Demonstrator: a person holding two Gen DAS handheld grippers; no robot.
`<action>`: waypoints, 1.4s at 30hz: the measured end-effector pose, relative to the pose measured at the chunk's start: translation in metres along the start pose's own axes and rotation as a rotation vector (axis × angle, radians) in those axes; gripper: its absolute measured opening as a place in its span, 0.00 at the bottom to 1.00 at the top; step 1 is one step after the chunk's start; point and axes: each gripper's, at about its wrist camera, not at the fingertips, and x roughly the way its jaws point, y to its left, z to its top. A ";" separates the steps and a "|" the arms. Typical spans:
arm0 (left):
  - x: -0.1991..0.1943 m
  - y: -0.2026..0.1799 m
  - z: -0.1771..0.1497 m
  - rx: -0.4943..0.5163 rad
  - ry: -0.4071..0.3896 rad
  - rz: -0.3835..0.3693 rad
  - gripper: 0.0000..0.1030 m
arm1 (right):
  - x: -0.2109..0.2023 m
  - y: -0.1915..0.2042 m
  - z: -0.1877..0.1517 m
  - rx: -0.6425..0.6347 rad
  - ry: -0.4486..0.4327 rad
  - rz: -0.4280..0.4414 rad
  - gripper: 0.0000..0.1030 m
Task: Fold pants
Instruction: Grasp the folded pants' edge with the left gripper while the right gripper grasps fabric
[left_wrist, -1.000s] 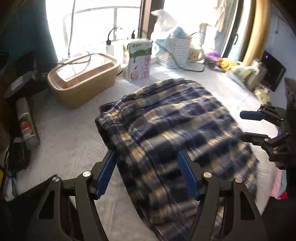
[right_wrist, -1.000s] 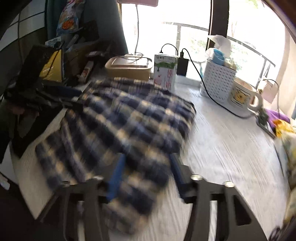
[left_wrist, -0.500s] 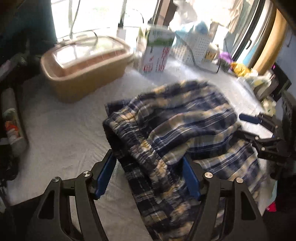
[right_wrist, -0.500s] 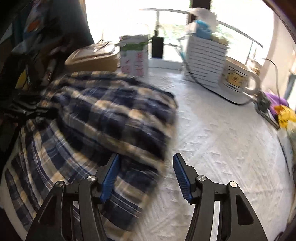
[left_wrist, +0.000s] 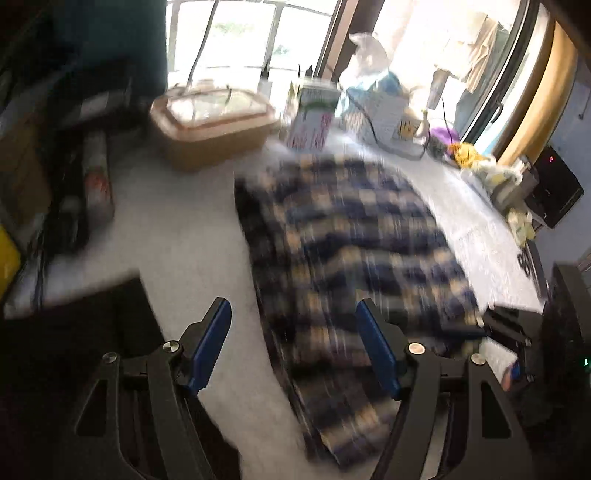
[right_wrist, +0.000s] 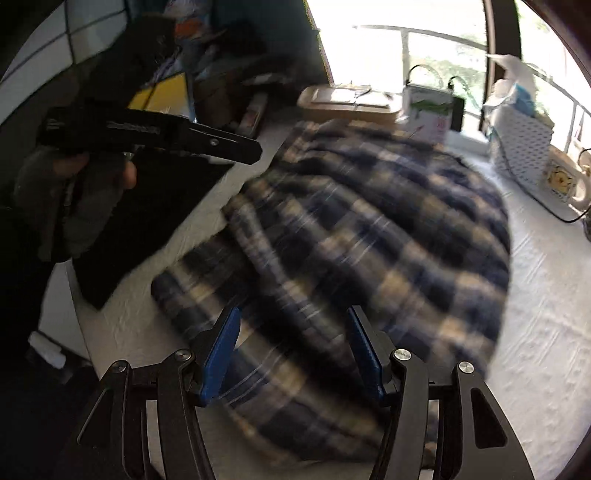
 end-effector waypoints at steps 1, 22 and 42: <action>0.002 0.000 -0.013 -0.013 0.028 -0.014 0.68 | 0.002 0.003 -0.003 -0.003 0.008 -0.005 0.59; -0.010 0.026 0.004 -0.036 -0.006 0.006 0.69 | -0.065 -0.067 0.004 0.043 -0.110 -0.142 0.63; 0.099 0.045 0.103 -0.022 0.018 -0.087 0.69 | 0.017 -0.202 0.067 0.243 -0.102 -0.139 0.63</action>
